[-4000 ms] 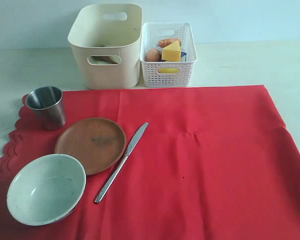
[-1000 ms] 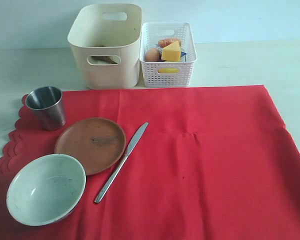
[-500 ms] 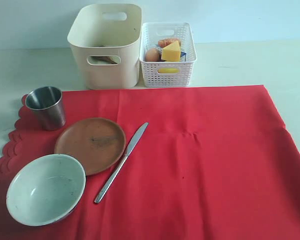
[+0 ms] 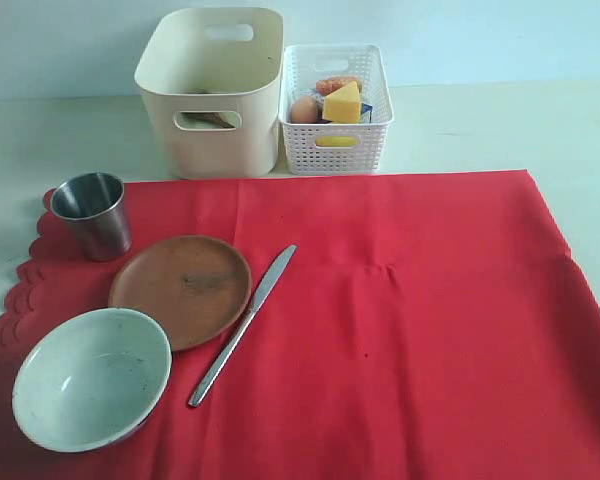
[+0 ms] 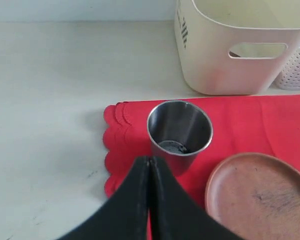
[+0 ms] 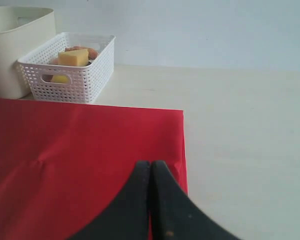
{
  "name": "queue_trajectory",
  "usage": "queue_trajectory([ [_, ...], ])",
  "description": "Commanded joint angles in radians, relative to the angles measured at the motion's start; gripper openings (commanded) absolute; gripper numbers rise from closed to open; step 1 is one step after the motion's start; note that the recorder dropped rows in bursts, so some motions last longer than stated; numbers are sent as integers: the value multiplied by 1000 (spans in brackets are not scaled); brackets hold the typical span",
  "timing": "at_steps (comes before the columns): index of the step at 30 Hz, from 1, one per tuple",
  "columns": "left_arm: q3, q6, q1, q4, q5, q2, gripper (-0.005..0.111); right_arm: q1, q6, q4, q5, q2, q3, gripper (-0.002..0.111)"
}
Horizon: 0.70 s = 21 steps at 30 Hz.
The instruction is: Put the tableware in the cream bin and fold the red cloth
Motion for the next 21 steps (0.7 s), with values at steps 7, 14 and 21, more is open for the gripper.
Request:
queue_trajectory([
  [7, -188, 28, -29, 3, 150, 166, 13, -5, 0, 0, -20, -5, 5, 0],
  [14, -309, 145, -121, 3, 227, 279, 43, -5, 0, 0, -20, -5, 5, 0],
  [21, -458, 244, -147, -18, 355, 471, 46, -5, 0, 0, -20, -5, 5, 0],
])
